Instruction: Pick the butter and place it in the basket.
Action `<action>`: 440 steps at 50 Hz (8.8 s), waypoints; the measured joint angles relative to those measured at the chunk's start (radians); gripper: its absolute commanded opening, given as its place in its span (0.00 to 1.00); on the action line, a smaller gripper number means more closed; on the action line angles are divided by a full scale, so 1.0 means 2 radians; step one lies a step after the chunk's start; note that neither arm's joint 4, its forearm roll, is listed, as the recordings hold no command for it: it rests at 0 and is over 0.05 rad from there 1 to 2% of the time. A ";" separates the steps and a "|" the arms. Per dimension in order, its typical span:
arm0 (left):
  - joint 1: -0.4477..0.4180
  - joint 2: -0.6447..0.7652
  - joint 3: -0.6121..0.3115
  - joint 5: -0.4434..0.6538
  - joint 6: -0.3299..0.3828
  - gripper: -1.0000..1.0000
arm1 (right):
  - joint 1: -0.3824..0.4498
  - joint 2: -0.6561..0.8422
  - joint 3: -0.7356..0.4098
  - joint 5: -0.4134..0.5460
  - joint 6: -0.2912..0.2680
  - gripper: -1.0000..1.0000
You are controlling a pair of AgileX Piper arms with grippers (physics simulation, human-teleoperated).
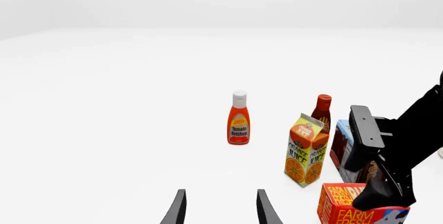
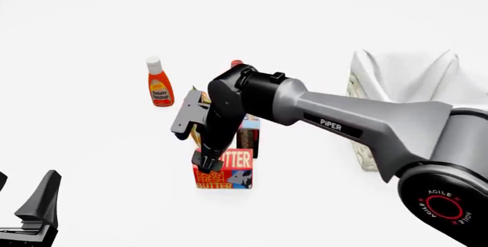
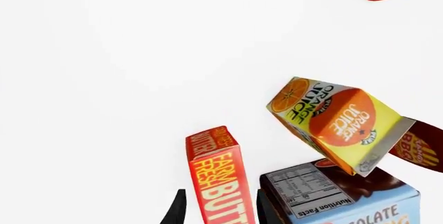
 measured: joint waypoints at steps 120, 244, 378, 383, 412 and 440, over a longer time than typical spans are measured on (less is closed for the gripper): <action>0.000 0.000 0.000 0.000 0.000 1.00 | -0.006 0.036 0.013 -0.012 0.005 0.00; 0.000 0.000 0.000 0.000 0.000 1.00 | 0.003 -0.121 0.093 -0.022 0.008 0.00; 0.000 0.000 0.000 0.000 0.000 1.00 | -0.089 -0.258 0.116 -0.058 0.088 0.00; 0.000 0.000 0.000 0.000 0.000 1.00 | -0.098 -0.263 0.116 -0.064 0.090 0.00; 0.000 0.000 0.000 0.000 0.000 1.00 | -0.128 -0.301 0.128 -0.099 0.115 0.00; 0.000 0.000 0.000 0.000 0.000 1.00 | -0.157 -0.338 0.152 -0.135 0.139 0.00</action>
